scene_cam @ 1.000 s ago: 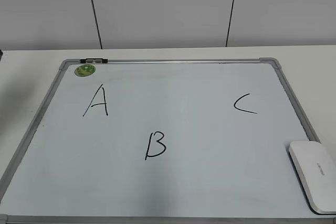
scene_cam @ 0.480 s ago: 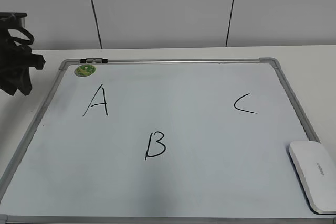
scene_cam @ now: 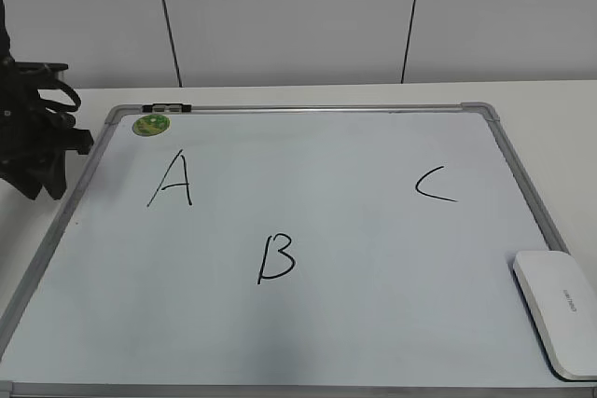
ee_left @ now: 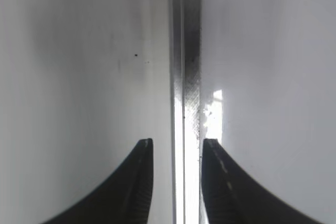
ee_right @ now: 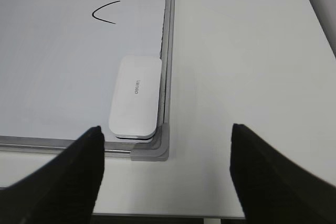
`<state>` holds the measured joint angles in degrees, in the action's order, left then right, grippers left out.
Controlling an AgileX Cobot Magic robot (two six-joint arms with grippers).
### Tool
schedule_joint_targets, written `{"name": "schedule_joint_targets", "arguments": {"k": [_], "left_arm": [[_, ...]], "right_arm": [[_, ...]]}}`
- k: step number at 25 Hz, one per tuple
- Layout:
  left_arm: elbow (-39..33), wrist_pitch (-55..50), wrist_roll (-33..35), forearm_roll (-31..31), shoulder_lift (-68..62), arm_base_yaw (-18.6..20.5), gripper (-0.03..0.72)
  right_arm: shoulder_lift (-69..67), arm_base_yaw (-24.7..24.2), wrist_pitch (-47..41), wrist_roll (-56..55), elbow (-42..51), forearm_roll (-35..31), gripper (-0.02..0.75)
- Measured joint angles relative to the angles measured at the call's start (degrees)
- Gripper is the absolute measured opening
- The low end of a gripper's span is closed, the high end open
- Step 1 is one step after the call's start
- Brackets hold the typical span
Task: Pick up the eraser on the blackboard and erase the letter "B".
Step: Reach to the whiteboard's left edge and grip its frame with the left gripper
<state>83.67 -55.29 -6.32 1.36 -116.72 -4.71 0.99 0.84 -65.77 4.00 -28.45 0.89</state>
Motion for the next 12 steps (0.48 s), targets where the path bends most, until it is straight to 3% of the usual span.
{"name": "schedule_joint_targets", "arguments": {"k": [12], "left_arm": [[0.13, 1.65, 0.18, 0.0, -4.79, 0.0, 0.241]], "right_arm": [[0.0, 0.0, 0.0, 0.0, 0.0, 0.0, 0.554]]}}
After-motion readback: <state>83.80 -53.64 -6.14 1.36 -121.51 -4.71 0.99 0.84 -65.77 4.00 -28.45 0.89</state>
